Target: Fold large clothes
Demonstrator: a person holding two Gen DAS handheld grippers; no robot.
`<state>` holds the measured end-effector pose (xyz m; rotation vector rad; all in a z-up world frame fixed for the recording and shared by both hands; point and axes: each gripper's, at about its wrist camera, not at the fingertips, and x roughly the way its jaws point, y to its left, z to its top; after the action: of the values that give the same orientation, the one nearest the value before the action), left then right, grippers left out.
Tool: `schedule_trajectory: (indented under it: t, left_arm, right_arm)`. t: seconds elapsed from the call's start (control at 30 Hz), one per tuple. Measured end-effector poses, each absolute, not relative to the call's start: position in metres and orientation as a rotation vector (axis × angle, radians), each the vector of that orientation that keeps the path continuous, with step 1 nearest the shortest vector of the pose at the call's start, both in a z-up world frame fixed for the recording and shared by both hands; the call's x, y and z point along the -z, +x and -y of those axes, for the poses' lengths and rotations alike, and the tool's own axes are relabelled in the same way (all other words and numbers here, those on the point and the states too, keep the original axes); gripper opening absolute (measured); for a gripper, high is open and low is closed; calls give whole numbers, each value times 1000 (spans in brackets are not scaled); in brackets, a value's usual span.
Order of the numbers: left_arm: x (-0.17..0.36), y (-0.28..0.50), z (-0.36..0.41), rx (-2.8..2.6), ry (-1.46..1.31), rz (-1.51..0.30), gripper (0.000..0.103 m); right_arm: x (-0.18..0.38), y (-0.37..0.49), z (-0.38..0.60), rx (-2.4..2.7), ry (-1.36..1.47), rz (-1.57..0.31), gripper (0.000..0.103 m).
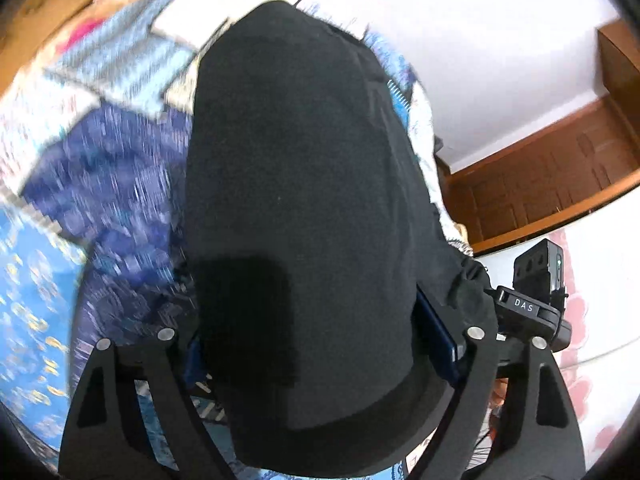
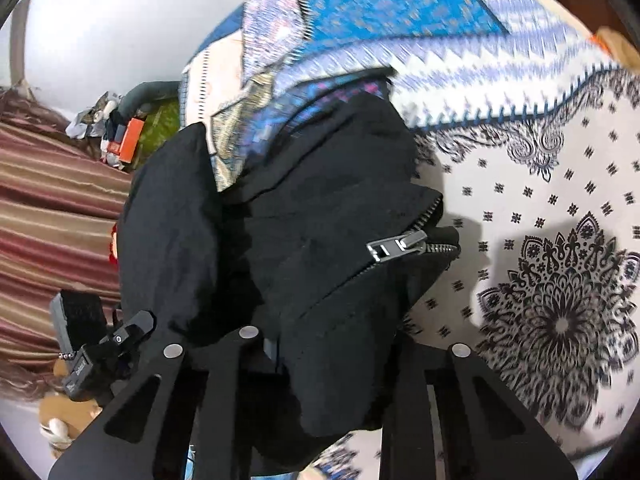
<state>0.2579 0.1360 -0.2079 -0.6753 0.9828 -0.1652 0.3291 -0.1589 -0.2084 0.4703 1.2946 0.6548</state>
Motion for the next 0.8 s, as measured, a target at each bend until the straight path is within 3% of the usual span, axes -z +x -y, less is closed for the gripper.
schedule_trajectory:
  t: [0.33,0.5,0.67,0.8]
  left_arm:
    - [103,264,-219,179,-559,-813,85]
    - [75,279,-266,178,-531,-755,85]
    - [82,318,-316,170,-531,-733,85]
    - [120,344,-351,176,-548,-754,85]
  right_arm:
    - [135,329,93,-747,461,-1118,19]
    - [110,344,46,-787,433,-1029,19]
    - [113,363,4,-811,411,-995,19]
    - [142,384,-25,-802,385,-997,19]
